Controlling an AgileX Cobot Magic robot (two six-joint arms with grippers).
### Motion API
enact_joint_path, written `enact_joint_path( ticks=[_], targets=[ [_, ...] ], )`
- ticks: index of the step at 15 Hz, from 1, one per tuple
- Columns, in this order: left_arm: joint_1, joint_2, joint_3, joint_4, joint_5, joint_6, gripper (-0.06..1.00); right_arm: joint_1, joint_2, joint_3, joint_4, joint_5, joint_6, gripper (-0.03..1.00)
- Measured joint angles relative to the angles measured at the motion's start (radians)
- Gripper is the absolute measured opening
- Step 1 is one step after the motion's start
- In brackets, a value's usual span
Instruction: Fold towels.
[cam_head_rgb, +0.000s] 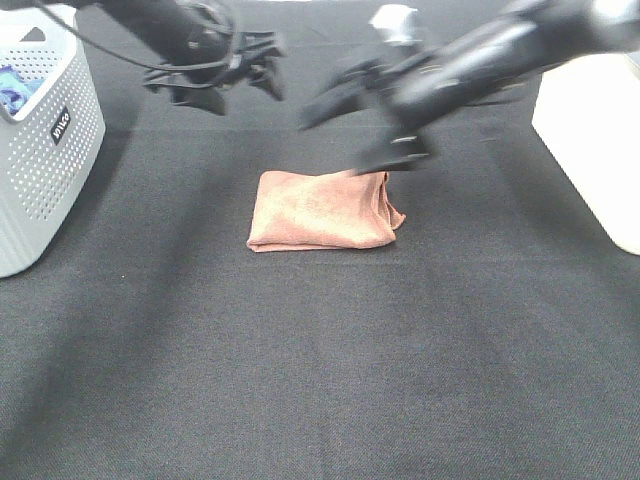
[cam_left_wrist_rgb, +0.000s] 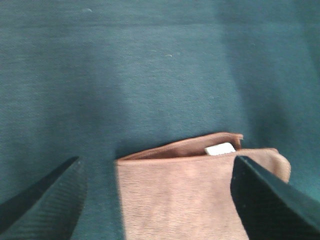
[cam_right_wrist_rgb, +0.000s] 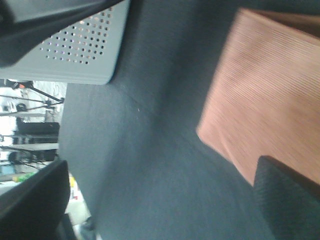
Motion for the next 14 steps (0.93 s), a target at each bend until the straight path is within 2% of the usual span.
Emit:
enact_joint_path(
  ticks=[1,3,7,11,12,14],
  targets=[
    [0.002,0.000,0.000,0.000,0.003,0.000,0.75,0.020,0.018,0.000,0.007,-0.042,-0.023,0.93],
    [0.002,0.000,0.000,0.000,0.013,0.002,0.75,0.005,0.055,0.000,0.008,-0.110,-0.036,0.93],
    [0.002,0.000,0.000,0.000,0.022,0.003,0.76,-0.099,0.121,0.000,-0.049,-0.146,-0.032,0.93],
    [0.002,0.000,0.000,0.000,0.034,0.008,0.76,-0.167,0.112,0.000,-0.110,-0.140,0.014,0.93],
    [0.002,-0.001,0.000,0.000,0.056,0.015,0.76,-0.173,0.095,0.000,-0.141,-0.129,0.036,0.93],
    [0.002,-0.021,0.000,0.026,0.164,0.086,0.76,-0.170,0.010,0.000,-0.220,-0.058,0.069,0.93]
  ],
)
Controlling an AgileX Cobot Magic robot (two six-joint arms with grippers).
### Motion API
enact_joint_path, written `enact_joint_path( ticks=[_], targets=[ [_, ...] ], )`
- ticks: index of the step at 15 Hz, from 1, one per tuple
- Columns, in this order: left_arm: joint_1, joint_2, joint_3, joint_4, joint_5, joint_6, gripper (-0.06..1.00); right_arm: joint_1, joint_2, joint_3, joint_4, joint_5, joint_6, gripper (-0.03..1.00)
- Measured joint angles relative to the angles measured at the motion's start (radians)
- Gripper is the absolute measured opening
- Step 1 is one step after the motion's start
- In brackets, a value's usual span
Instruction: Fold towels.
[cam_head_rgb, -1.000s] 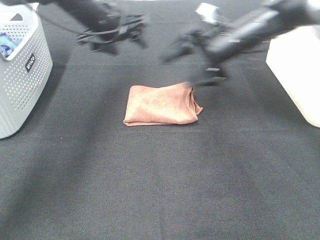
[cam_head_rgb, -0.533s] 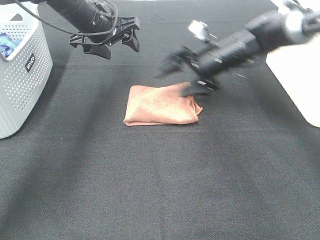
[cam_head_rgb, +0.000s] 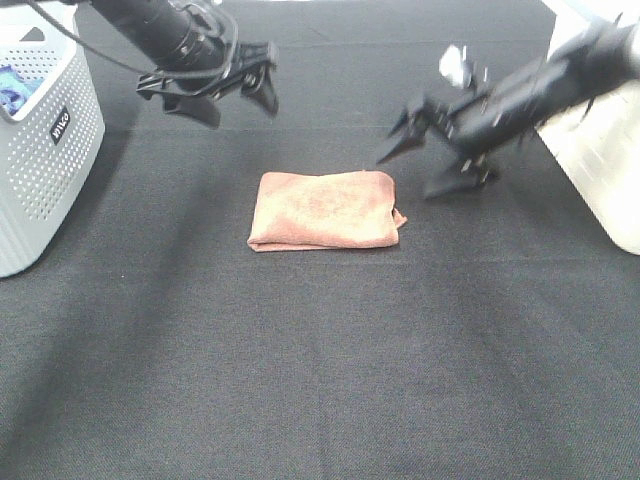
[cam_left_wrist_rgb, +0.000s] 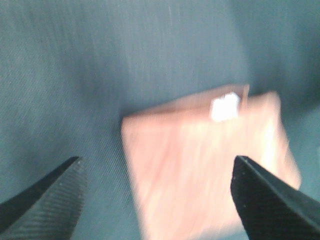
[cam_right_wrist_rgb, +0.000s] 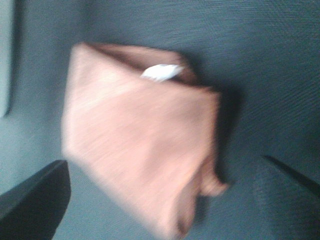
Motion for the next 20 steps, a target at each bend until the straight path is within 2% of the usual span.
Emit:
enact_joint_path(
  ticks=[1,3,9,12,13,16,17,18,19,20],
  targets=[
    [0.000,0.000,0.000,0.000,0.000,0.000,0.76,0.000,0.000,0.000,0.000,0.000,0.000,0.93],
    [0.000,-0.059,0.000,0.042,0.077,0.002,0.76,0.002,-0.112,0.000,-0.089,0.053,0.101,0.93],
    [0.000,-0.332,0.005,0.284,0.334,-0.103,0.76,0.002,-0.426,0.000,-0.394,0.205,0.340,0.93],
    [0.000,-0.499,0.131,0.339,0.352,-0.127,0.76,0.002,-0.567,0.004,-0.524,0.233,0.411,0.93],
    [0.000,-0.499,0.131,0.339,0.352,-0.127,0.76,0.002,-0.567,0.004,-0.524,0.233,0.411,0.93],
    [0.000,-0.795,0.432,0.401,0.353,-0.183,0.76,0.002,-0.817,0.179,-0.568,0.233,0.420,0.93],
    [0.000,-0.962,0.596,0.408,0.339,-0.197,0.76,0.002,-0.894,0.268,-0.575,0.233,0.425,0.93],
    [0.000,-1.018,0.650,0.409,0.328,-0.198,0.76,0.002,-1.017,0.410,-0.592,0.235,0.430,0.93],
    [0.000,-1.168,0.791,0.409,0.318,-0.200,0.76,0.002,-1.106,0.516,-0.599,0.235,0.433,0.93],
    [0.000,-1.267,0.876,0.409,0.318,-0.200,0.76,0.002,-1.182,0.609,-0.603,0.225,0.433,0.93]
  ],
)
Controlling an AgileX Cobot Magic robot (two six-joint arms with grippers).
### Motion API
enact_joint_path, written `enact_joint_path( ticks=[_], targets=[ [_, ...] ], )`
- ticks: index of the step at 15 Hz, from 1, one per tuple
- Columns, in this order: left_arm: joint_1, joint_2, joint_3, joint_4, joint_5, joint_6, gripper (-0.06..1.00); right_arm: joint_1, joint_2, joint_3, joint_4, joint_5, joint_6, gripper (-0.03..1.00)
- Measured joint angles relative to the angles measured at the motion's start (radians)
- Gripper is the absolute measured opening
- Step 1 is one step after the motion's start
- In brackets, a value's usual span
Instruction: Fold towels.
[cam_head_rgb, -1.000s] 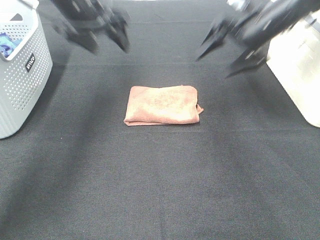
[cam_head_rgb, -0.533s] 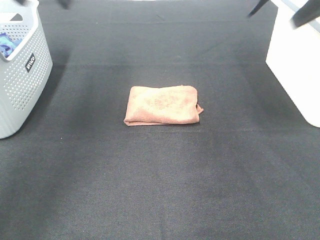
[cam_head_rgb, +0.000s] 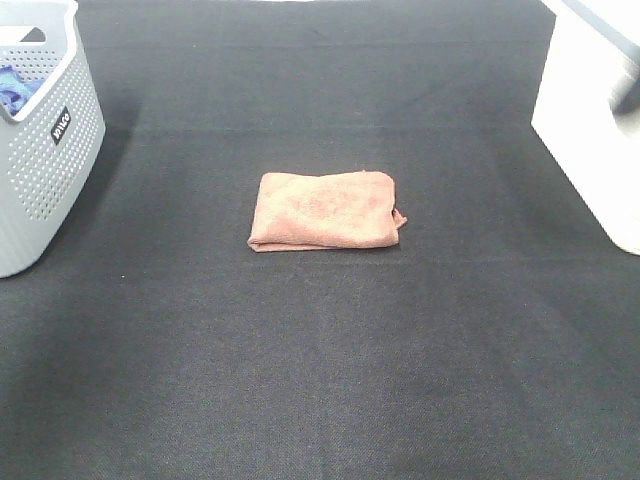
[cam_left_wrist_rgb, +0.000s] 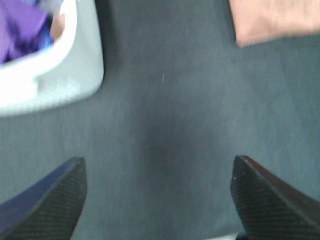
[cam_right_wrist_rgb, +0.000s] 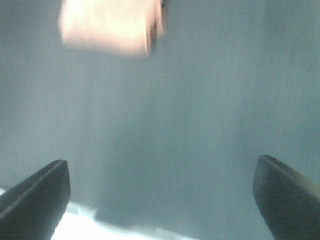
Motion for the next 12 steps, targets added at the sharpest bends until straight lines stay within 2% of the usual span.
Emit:
enact_joint_path(
  ticks=[3,6,8,10,12],
  targets=[
    [0.000,-0.314,0.236,0.000,-0.002,0.000,0.76,0.000,-0.239,0.256,-0.014,-0.027,0.000,0.93],
    [0.000,-0.569,0.405,0.000,-0.002,0.000,0.76,0.000,-0.478,0.443,-0.016,-0.024,0.000,0.93],
    [0.000,-0.682,0.482,-0.003,-0.011,0.001,0.76,0.000,-0.621,0.505,-0.041,-0.023,0.000,0.93],
    [0.000,-0.742,0.550,-0.019,-0.079,0.031,0.76,0.000,-0.724,0.533,-0.093,-0.027,0.000,0.93],
    [0.000,-0.751,0.583,-0.065,-0.115,0.144,0.76,0.000,-0.769,0.546,-0.136,-0.051,0.000,0.93]
  ],
)
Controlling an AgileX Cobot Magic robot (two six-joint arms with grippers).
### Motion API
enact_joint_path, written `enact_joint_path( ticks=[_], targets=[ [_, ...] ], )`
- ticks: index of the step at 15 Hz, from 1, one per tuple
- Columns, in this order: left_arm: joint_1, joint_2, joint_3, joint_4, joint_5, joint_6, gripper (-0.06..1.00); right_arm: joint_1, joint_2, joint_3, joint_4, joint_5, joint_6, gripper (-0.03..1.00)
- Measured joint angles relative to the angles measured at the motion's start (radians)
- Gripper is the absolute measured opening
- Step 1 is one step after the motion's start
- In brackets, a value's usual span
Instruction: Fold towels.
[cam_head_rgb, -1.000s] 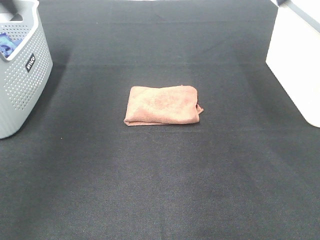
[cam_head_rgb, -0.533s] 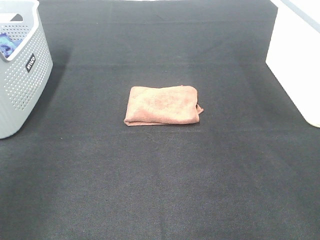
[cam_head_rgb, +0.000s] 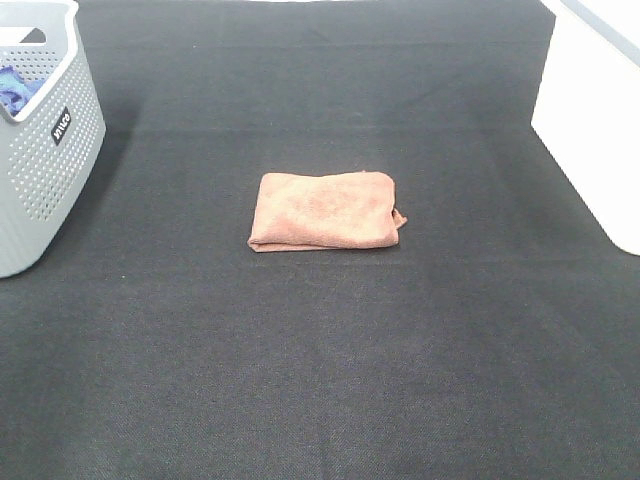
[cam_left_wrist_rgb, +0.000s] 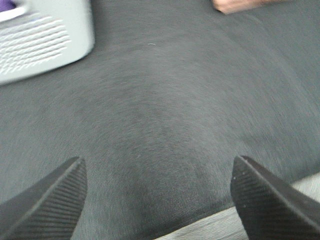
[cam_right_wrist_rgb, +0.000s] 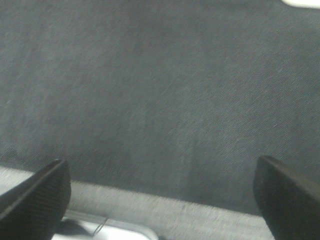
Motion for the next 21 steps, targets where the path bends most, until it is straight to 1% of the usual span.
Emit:
enact_joint_path(
  ticks=[1,3,6,11,21],
  targets=[
    [0.000,0.000,0.000,-0.023,-0.003,0.046,0.76,0.000,-0.001,0.004,-0.005,-0.016,0.000,0.93],
    [0.000,0.000,0.000,-0.043,-0.003,0.090,0.76,0.000,-0.005,0.030,-0.005,-0.057,0.000,0.93],
    [0.000,0.000,0.000,-0.043,-0.003,0.101,0.76,0.000,-0.005,0.035,0.001,-0.073,-0.004,0.93],
    [0.000,0.000,0.000,-0.047,-0.003,0.103,0.76,0.000,-0.005,0.036,0.028,-0.074,-0.044,0.93],
    [0.001,0.000,0.001,-0.047,-0.003,0.103,0.76,0.000,-0.005,0.036,0.029,-0.074,-0.044,0.93]
  ],
)
